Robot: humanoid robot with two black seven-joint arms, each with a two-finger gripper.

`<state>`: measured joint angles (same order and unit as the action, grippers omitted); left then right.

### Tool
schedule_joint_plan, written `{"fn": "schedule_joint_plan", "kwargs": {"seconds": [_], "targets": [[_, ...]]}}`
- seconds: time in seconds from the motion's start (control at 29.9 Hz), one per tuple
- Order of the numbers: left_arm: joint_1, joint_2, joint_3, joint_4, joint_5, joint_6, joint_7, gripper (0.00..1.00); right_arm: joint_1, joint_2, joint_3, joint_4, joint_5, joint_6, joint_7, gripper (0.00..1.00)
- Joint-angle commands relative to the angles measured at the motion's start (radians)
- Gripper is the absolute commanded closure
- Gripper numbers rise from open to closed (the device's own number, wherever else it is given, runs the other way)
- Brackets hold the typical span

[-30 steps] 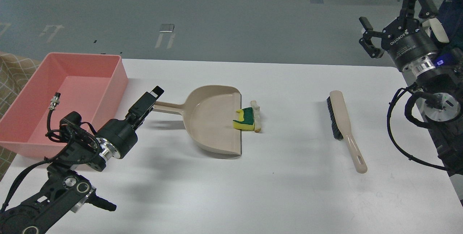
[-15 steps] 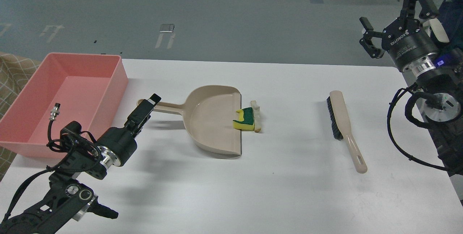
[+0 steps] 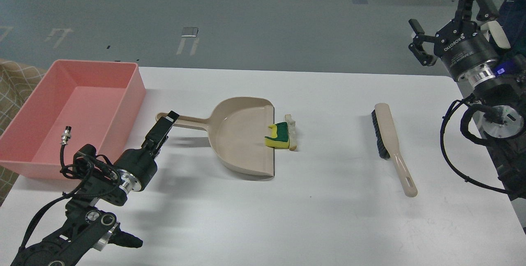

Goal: Sweep and dump garbage into bin

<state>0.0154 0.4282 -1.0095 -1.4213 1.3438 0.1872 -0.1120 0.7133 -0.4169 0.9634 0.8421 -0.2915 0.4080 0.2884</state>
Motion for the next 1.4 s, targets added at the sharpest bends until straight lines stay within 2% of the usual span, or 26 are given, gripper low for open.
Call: {"fn": "schedule_joint_plan", "kwargs": {"seconds": [0.0, 0.7, 0.94, 1.17, 1.27, 1.37], "targets": [[-0.017, -0.017, 0.0, 0.035, 0.0, 0.006, 0.0, 0.02, 0.0, 0.0, 0.0, 0.0, 0.0, 0.0, 0.0, 0.0], [-0.087, -0.091, 0.002, 0.162, -0.006, 0.02, -0.002, 0.03, 0.0, 0.0, 0.0, -0.001, 0.0, -0.001, 0.0, 0.0], [-0.112, -0.118, 0.002, 0.194, -0.012, 0.055, -0.002, 0.04, -0.003, 0.001, 0.0, -0.001, 0.0, -0.003, 0.0, 0.0], [-0.132, -0.135, 0.002, 0.219, -0.015, 0.057, 0.001, 0.14, -0.005, 0.0, 0.0, 0.0, 0.0, -0.003, 0.0, 0.0], [-0.14, -0.137, 0.002, 0.226, -0.015, 0.058, 0.003, 0.21, -0.005, 0.001, 0.0, 0.0, 0.0, -0.003, 0.0, 0.0], [-0.143, -0.138, 0.002, 0.229, -0.015, 0.06, 0.006, 0.34, -0.005, 0.001, 0.0, 0.0, 0.0, -0.003, 0.0, 0.0]]}}
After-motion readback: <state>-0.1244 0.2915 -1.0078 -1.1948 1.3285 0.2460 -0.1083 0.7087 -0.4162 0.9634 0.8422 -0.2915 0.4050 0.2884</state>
